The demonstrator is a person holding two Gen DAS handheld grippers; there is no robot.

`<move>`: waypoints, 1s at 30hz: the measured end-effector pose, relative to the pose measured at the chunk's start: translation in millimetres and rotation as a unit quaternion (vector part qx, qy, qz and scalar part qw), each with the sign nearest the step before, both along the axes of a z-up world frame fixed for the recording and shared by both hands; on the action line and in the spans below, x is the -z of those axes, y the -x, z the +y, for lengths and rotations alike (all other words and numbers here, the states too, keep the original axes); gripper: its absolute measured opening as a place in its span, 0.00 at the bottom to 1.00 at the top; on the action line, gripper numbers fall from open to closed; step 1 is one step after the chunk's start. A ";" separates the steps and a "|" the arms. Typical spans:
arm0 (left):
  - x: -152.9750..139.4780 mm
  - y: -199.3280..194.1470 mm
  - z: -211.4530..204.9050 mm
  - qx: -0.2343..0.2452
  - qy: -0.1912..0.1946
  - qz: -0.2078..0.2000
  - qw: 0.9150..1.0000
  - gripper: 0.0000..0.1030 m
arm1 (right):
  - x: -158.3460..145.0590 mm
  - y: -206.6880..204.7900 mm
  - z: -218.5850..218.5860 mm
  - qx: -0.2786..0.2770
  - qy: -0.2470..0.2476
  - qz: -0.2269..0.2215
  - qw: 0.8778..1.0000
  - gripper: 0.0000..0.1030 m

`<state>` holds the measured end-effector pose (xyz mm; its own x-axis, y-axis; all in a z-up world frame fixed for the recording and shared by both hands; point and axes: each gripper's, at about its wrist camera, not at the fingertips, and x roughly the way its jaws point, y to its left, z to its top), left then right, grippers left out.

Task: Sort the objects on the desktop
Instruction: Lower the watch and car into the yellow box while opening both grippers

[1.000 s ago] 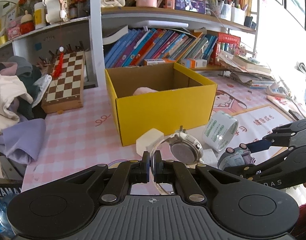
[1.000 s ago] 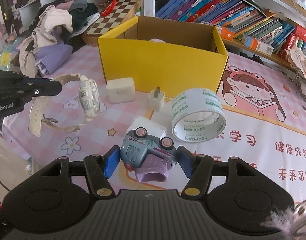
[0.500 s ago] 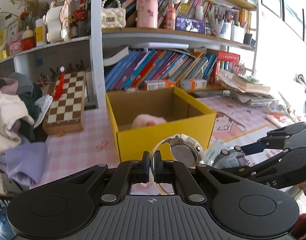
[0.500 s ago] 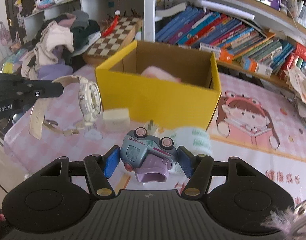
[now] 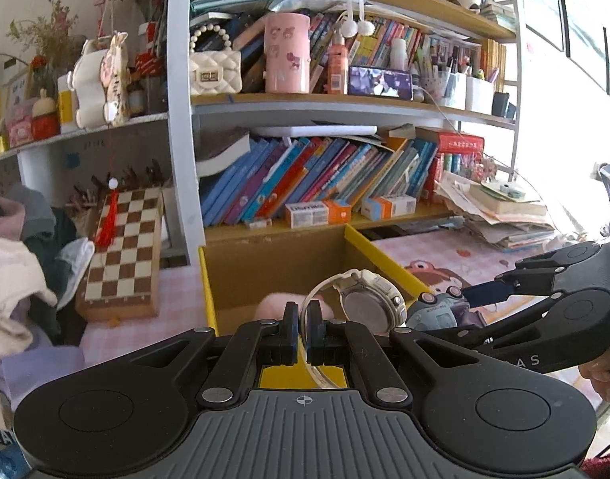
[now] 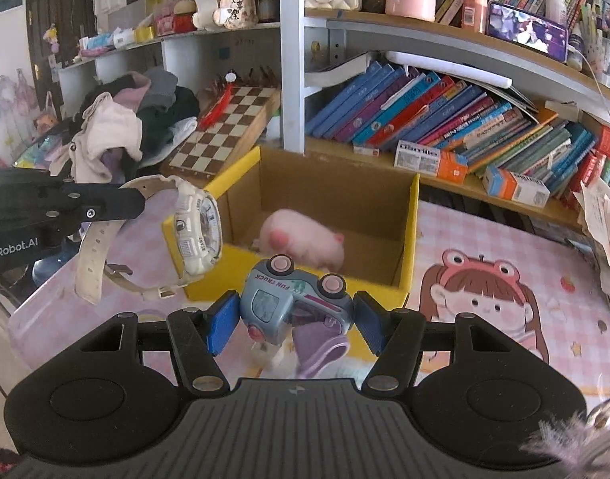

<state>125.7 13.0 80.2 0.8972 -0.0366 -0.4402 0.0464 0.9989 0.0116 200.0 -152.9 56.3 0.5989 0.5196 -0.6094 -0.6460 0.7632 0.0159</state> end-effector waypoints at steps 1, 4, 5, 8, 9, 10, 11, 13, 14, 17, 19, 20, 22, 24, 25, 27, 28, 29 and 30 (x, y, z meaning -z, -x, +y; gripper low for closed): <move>-2.0 -3.9 -1.5 -0.001 -0.002 -0.002 1.000 0.03 | -1.5 -4.1 -0.4 -0.003 -0.001 -0.001 1.000 0.59; -6.1 -14.3 -4.3 -0.008 -0.007 -0.006 1.000 0.03 | -5.1 -17.7 -0.9 -0.012 -0.004 -0.004 1.000 0.59; -7.1 -18.1 -4.9 -0.010 -0.007 -0.007 1.000 0.03 | -5.9 -22.2 -0.8 -0.014 -0.005 -0.004 1.000 0.59; -8.1 -28.3 -5.4 -0.017 -0.009 -0.005 1.000 0.03 | -7.6 -34.0 -0.1 -0.021 -0.007 -0.007 1.000 0.59; -8.4 -31.7 -5.5 -0.019 -0.009 -0.005 1.000 0.03 | -8.3 -38.2 0.1 -0.022 -0.009 -0.009 1.000 0.59; -8.6 -35.1 -5.6 -0.021 -0.010 -0.004 1.000 0.03 | -9.0 -42.2 0.2 -0.023 -0.010 -0.010 1.000 0.59; -8.3 -38.5 -5.5 -0.022 -0.010 -0.003 1.000 0.03 | -10.0 -46.6 0.3 -0.023 -0.011 -0.013 1.000 0.59; -7.5 -45.8 -4.7 -0.025 -0.011 0.000 1.000 0.03 | -11.9 -53.8 0.7 -0.023 -0.014 -0.017 0.999 0.59; -7.1 -49.4 -4.0 -0.027 -0.011 0.002 1.000 0.03 | -12.8 -58.0 1.1 -0.023 -0.015 -0.020 0.999 0.59; -6.1 -59.9 -1.9 -0.031 -0.010 0.004 0.999 0.03 | -14.1 -70.5 3.0 -0.024 -0.016 -0.025 0.999 0.59; -4.9 -66.8 -0.6 -0.035 -0.012 0.006 0.999 0.03 | -13.2 -78.6 5.2 -0.026 -0.016 -0.026 0.999 0.59; -4.1 -69.8 -0.2 -0.037 -0.013 0.008 0.999 0.03 | -12.2 -82.6 6.6 -0.027 -0.015 -0.026 0.999 0.59; -2.1 -75.4 1.2 -0.040 -0.016 0.012 0.999 0.03 | -9.5 -91.0 10.4 -0.028 -0.012 -0.025 0.999 0.59; 0.8 -81.3 3.2 -0.044 -0.019 0.017 0.999 0.03 | -6.6 -98.6 14.5 -0.031 -0.010 -0.023 0.999 0.59; 2.3 -84.0 4.2 -0.045 -0.020 0.020 0.999 0.03 | -5.0 -102.1 16.6 -0.032 -0.009 -0.023 0.999 0.59; 5.2 -88.9 5.8 -0.047 -0.022 0.026 0.998 0.03 | -1.7 -108.8 20.7 -0.035 -0.006 -0.022 0.999 0.59; 6.9 -91.5 6.5 -0.048 -0.023 0.029 0.998 0.03 | 0.2 -111.5 22.7 -0.036 -0.002 -0.022 0.999 0.59; 8.8 -94.3 7.4 -0.048 -0.024 0.032 0.998 0.03 | 2.4 -115.1 25.0 -0.039 0.003 -0.023 0.999 0.59; 10.8 -97.1 8.2 -0.049 -0.024 0.036 0.998 0.03 | 4.2 -118.3 27.0 -0.041 0.008 -0.024 0.999 0.59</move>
